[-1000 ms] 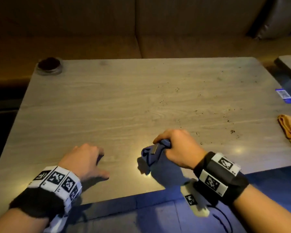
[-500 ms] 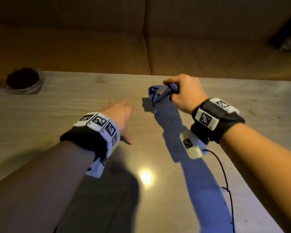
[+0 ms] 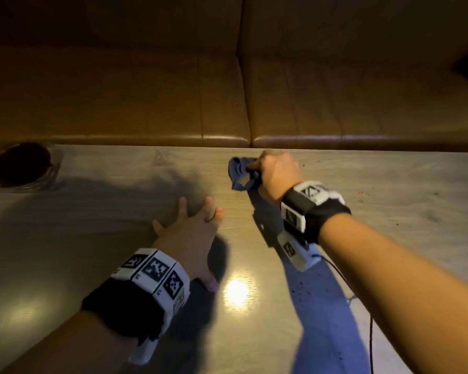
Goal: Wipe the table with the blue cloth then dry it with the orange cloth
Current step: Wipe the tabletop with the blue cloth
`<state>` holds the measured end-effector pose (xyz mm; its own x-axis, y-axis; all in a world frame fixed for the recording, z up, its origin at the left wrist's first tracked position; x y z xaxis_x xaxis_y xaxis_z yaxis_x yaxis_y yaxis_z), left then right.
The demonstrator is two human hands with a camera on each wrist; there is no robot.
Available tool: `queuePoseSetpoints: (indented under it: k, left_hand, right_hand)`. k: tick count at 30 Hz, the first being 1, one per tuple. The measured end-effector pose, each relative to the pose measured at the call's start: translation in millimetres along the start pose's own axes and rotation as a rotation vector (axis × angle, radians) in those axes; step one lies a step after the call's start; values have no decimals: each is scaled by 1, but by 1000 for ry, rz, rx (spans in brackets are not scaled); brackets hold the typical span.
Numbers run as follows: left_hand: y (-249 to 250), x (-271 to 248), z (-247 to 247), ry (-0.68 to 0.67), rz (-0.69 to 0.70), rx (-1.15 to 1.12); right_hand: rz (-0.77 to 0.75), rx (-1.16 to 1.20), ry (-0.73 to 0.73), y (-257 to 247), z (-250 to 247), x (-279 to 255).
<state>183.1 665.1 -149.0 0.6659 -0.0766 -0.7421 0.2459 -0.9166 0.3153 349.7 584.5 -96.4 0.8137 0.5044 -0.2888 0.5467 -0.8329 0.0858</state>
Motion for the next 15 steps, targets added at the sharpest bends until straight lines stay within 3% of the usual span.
queuePoseSetpoints:
  k: [6, 9, 11, 13, 15]
  left_hand:
    - [0, -2, -1, 26, 8, 1]
    - [-1, -5, -2, 34, -4, -18]
    - [0, -4, -2, 48, -2, -7]
    - [0, -2, -2, 45, -14, 18]
    - [-3, 2, -1, 37, -33, 49]
  right_hand:
    - [-114, 183, -20, -20, 46, -131]
    - [-185, 214, -78, -27, 55, -167]
    - [-234, 340, -107, -25, 46, -164]
    - [-214, 478, 68, -10, 12, -137]
    - [-101, 467, 263, 15, -18, -94]
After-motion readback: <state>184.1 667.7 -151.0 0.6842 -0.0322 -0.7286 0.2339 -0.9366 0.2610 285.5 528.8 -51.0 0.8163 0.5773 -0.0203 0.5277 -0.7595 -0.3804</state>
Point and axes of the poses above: each hand's wrist, its own x-axis towards the middle knuckle, its own z-axis out of the palm, y = z × x, the point moved 10 cm from there along x, towards the middle knuckle, and after that the axes turned 7 degrees about -x, right-handed, at the moved point
